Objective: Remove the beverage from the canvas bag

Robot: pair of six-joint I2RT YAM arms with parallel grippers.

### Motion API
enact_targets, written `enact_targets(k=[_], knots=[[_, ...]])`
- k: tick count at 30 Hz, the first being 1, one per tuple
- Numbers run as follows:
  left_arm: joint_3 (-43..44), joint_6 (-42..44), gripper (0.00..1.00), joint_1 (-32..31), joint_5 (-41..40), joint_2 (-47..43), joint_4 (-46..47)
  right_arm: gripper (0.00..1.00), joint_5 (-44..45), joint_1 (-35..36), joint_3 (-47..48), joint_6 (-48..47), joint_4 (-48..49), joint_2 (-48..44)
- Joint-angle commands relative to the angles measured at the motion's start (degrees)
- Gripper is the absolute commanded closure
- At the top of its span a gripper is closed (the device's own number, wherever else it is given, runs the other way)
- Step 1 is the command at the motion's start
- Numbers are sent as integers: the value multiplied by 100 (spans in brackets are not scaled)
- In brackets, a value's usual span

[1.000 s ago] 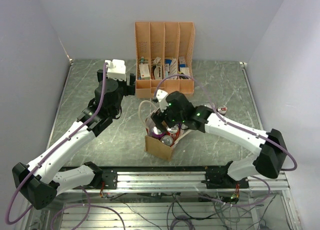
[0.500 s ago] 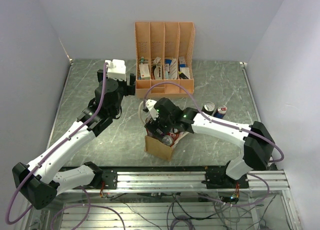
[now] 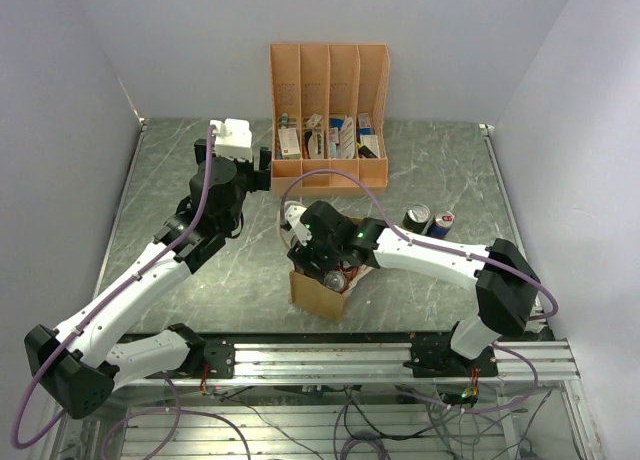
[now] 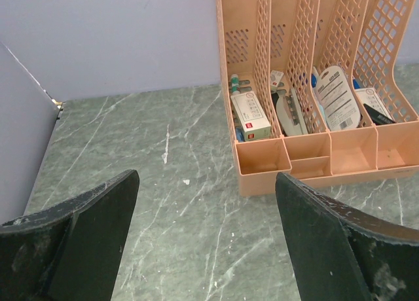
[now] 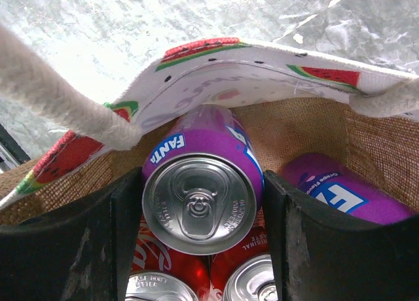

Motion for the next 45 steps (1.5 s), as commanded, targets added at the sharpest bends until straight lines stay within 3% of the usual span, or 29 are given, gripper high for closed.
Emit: enact_targets(k=[1,14,19,25,38,45], knots=[[250,-61,5,-45,46,-24,65,43,20,28,154,-41,102,-72],[259,-69,5,-44,73,-13,56,89,144,22,44,11,352,-739],[267,-85,5,-45,88,-16,41,100,-46,-125,-71,136,542,-1170],[268,-96,4,-45,103,-25,39,100,-536,-572,-202,374,717,-1546],[276,-105,5,-45,118,-22,34,100,-2982,-2593,-371,1696,1228,-2164],[276,-104,5,-45,116,-22,33,100,-4062,-3345,-374,2612,1697,-2466]])
